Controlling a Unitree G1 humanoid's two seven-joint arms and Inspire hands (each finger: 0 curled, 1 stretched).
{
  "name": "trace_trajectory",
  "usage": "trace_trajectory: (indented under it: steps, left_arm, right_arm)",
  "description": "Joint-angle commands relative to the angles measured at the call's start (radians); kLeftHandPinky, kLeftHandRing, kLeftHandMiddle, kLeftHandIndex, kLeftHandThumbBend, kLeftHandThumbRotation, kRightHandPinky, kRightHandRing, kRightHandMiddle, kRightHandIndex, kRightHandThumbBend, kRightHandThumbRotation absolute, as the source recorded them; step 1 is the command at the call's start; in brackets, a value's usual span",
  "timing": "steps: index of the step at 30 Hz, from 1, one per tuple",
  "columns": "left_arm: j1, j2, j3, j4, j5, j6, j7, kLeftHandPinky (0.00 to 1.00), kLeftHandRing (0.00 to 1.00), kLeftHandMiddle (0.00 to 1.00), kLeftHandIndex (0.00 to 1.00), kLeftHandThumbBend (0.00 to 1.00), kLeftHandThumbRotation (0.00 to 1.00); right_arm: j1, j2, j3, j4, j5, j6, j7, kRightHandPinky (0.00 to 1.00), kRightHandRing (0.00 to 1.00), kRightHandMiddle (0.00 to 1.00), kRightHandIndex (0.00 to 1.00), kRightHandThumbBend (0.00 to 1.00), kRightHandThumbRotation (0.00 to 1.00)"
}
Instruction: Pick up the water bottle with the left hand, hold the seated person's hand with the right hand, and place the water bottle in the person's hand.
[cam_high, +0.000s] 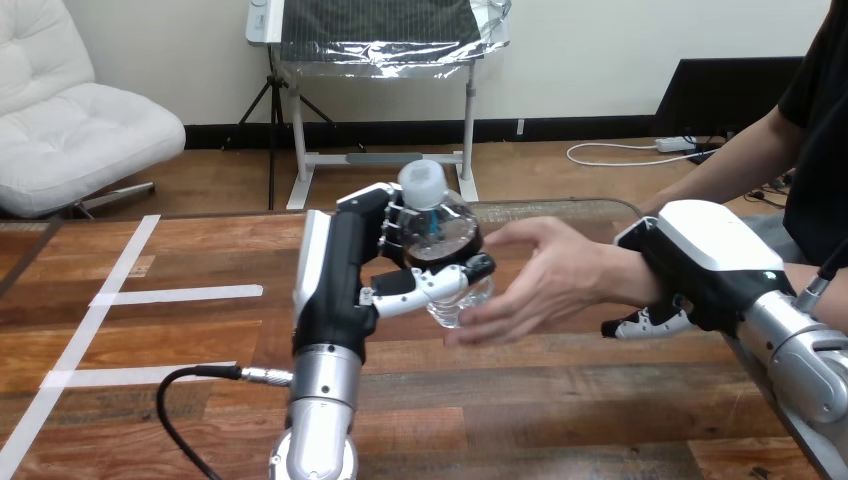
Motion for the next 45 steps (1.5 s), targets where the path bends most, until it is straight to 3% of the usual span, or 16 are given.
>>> trace_trajectory:
  steps: [1, 12, 26, 39, 45]
  left_arm:
    - [-0.092, -0.066, -0.018, -0.067, -0.007, -0.002, 0.002, 0.36, 0.39, 0.43, 0.45, 0.73, 0.0]
    - [-0.099, -0.074, -0.044, -0.046, -0.018, -0.029, 0.003, 0.36, 0.39, 0.43, 0.46, 0.72, 0.0]
    - [-0.108, -0.091, -0.078, -0.033, -0.012, -0.034, 0.008, 0.35, 0.39, 0.42, 0.45, 0.72, 0.0]
    - [-0.113, -0.108, -0.109, -0.037, -0.012, -0.02, 0.01, 0.35, 0.39, 0.43, 0.46, 0.72, 0.0]
    - [-0.118, -0.113, -0.118, -0.023, -0.009, -0.04, 0.012, 0.35, 0.39, 0.43, 0.46, 0.71, 0.0]
  right_arm:
    - [-0.015, -0.023, -0.053, -0.021, 0.004, 0.01, -0.034, 0.15, 0.21, 0.28, 0.33, 0.69, 0.0]
    - [0.0, -0.022, -0.064, -0.095, 0.014, 0.057, 0.017, 0.15, 0.21, 0.29, 0.34, 0.69, 0.0]
    - [-0.002, -0.031, -0.058, -0.117, -0.021, 0.025, -0.021, 0.16, 0.23, 0.31, 0.34, 0.74, 0.0]
    - [-0.008, -0.021, -0.061, -0.117, -0.02, 0.024, -0.014, 0.18, 0.24, 0.32, 0.34, 0.75, 0.0]
    - [-0.007, -0.017, -0.063, -0.125, -0.014, 0.033, -0.002, 0.19, 0.25, 0.33, 0.34, 0.76, 0.0]
